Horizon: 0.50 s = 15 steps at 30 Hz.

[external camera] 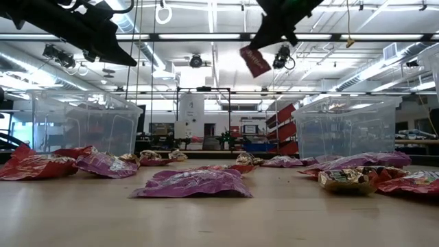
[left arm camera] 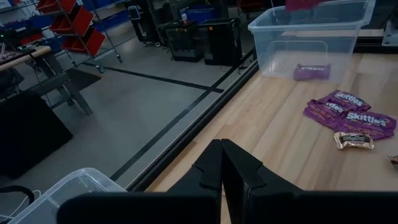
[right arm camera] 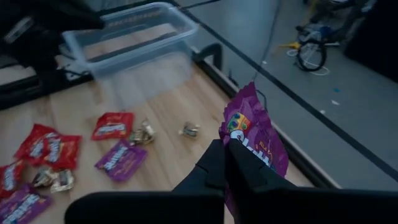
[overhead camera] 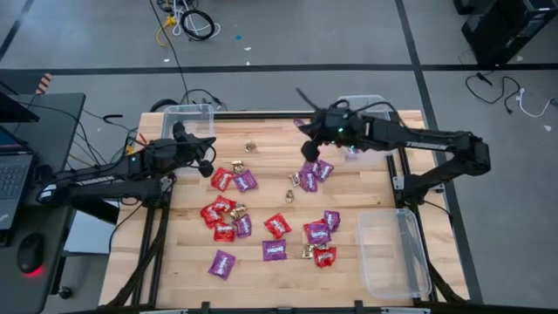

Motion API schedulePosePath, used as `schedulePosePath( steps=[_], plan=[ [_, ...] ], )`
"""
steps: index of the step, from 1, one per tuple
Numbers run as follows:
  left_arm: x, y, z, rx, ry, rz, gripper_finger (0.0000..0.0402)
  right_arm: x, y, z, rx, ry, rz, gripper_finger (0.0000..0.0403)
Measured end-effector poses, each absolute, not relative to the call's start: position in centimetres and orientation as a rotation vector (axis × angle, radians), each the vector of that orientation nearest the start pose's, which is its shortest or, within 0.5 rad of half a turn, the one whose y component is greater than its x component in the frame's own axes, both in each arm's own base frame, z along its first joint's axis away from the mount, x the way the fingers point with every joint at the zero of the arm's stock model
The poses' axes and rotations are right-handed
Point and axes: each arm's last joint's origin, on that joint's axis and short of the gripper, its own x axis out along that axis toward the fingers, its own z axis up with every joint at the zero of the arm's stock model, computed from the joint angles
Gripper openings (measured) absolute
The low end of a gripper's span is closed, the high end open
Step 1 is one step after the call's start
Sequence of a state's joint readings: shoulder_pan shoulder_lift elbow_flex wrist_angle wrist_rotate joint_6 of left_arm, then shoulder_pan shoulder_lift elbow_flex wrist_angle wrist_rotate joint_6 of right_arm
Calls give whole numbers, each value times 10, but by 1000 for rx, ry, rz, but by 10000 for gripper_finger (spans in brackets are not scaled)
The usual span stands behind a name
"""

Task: Sort candy
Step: Put the purple candy into the top right transparent bin

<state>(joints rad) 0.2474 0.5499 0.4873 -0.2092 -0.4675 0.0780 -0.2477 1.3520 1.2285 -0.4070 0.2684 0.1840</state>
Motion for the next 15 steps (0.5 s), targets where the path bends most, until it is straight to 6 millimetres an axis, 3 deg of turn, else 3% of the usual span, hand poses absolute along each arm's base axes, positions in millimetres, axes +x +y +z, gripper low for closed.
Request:
schedulePosePath(
  steps=[15],
  plan=[
    [126,45,261,105,303,699,9,222,-102,362,199,562,-751,0]
  ],
)
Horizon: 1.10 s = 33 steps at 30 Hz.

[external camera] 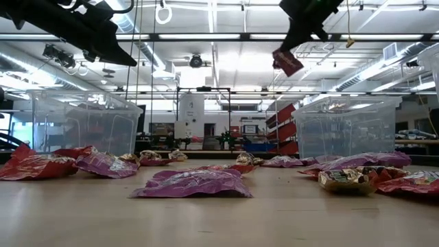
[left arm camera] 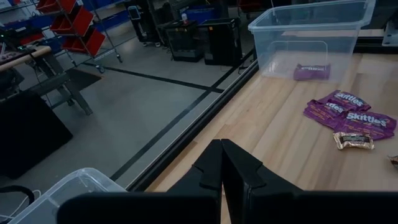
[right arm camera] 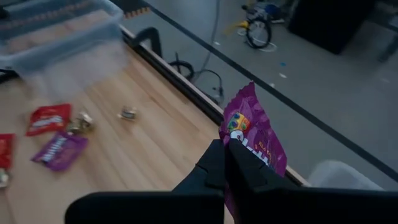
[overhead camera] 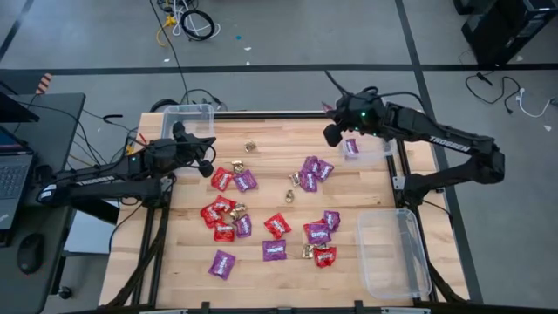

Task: Sort candy
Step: Put the purple candy into the top right transparent bin

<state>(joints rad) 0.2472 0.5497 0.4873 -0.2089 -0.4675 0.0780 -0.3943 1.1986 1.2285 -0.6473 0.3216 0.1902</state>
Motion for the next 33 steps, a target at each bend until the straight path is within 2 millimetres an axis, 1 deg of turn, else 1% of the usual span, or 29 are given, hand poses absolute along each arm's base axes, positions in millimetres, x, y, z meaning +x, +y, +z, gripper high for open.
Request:
schedulePosePath(
  steps=[4,9,14,23,28,33],
  plan=[
    [126,45,261,105,303,699,9,211,-109,362,211,589,-794,0],
    [126,45,261,105,303,699,9,199,-118,357,224,653,-860,0],
    [126,45,261,105,303,699,9,186,-127,343,218,709,-918,0],
    [126,45,261,101,301,700,9,162,-136,324,195,772,-966,0],
    [126,45,261,101,301,700,9,151,-140,309,226,807,-985,0],
    [126,45,261,101,301,700,9,143,-145,292,274,803,-979,0]
  ],
)
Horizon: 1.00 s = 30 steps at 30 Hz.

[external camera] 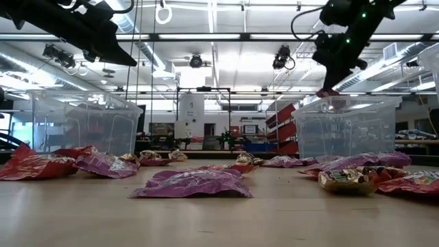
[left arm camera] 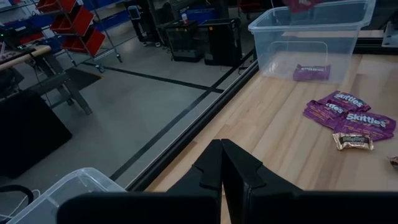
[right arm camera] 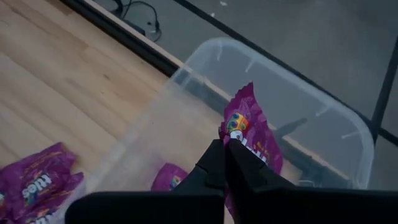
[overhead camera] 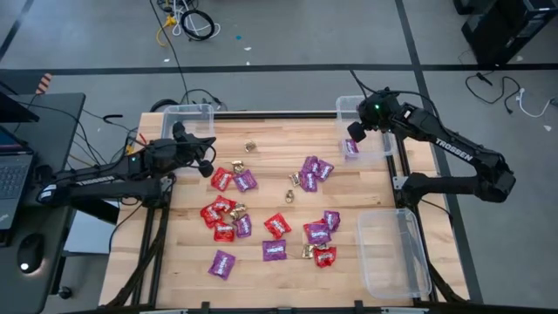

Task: Sort candy
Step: Put the purple candy into the top right transparent bin

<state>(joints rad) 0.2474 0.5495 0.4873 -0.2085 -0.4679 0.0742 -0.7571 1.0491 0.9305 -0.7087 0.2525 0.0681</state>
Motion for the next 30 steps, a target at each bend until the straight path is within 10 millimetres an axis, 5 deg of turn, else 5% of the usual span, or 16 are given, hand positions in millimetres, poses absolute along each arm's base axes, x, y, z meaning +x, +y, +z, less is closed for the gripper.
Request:
schedulePosePath(
  steps=[15,30],
  plan=[
    [126,45,260,102,308,700,9,130,-156,272,324,821,-1033,8],
    [126,45,260,102,309,700,9,130,-157,271,346,809,-1047,23]
  ],
)
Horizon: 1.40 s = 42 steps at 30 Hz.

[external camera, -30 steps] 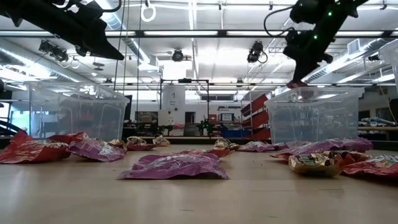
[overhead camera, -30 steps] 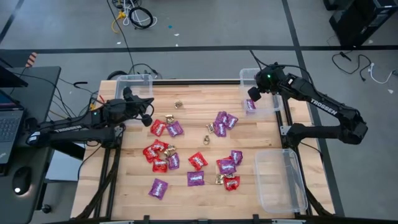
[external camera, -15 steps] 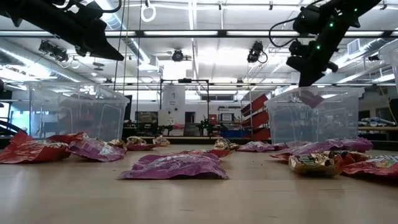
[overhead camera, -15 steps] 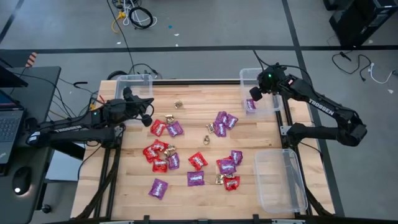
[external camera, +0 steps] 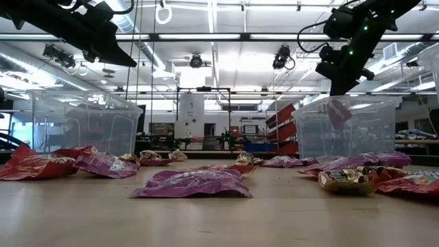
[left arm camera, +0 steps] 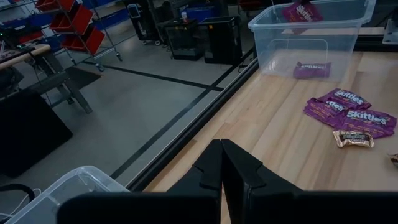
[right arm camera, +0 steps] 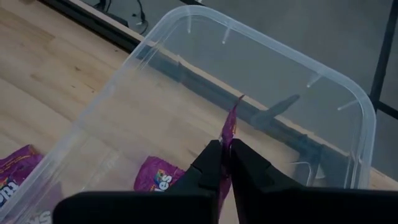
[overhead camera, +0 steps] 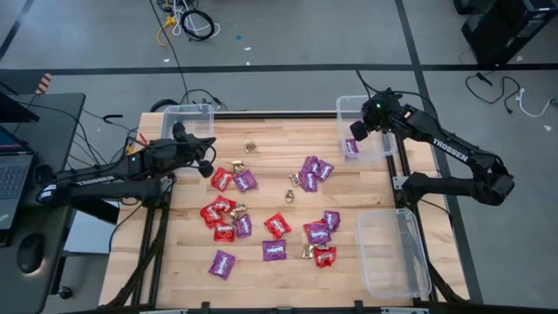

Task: Sort candy
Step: Put the purple candy into the top right transparent bin

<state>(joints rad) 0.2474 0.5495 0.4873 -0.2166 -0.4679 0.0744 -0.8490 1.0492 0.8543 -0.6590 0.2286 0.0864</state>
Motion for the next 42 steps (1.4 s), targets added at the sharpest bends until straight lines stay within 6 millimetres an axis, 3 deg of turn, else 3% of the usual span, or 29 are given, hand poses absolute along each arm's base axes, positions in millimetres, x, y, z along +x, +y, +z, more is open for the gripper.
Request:
schedulePosePath(
  steps=[31,42],
  plan=[
    [126,45,260,103,317,699,9,130,-157,272,342,799,-1048,27],
    [125,45,259,104,329,698,9,129,-150,300,293,632,-1053,25]
  ],
)
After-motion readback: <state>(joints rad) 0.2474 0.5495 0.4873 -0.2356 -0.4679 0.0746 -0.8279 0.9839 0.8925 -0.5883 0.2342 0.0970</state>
